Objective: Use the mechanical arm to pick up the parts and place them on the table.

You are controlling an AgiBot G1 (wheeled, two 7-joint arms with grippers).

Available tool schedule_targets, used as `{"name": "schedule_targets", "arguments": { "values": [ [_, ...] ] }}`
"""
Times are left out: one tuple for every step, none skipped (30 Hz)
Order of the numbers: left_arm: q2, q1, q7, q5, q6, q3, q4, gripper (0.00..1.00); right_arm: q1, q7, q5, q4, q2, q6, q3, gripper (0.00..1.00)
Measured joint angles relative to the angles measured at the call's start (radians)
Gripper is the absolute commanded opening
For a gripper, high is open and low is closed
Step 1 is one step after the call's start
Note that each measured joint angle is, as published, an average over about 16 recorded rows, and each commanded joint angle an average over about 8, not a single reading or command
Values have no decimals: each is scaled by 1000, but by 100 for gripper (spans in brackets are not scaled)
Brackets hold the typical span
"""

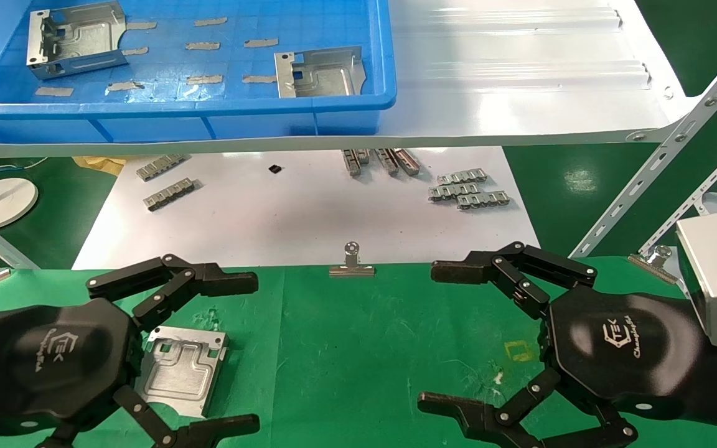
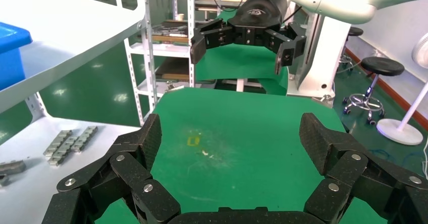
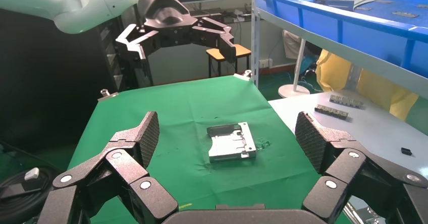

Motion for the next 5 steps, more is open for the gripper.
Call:
{"name": "schedule_targets", "arguments": {
  "values": [
    [0,1,-1,0,0,-1,-2,100,0,0,0,0,0,0,0,100],
    [-1,2,-2,0,0,-3,-5,100,0,0,0,0,0,0,0,100],
    [-1,3,-4,0,-1,-5,-9,100,0,0,0,0,0,0,0,100],
    [-2,3,-4,0,-1,-5,-9,100,0,0,0,0,0,0,0,100],
    [-2,3,-3,1,-1,-5,-9,100,0,0,0,0,0,0,0,100]
  ]
}}
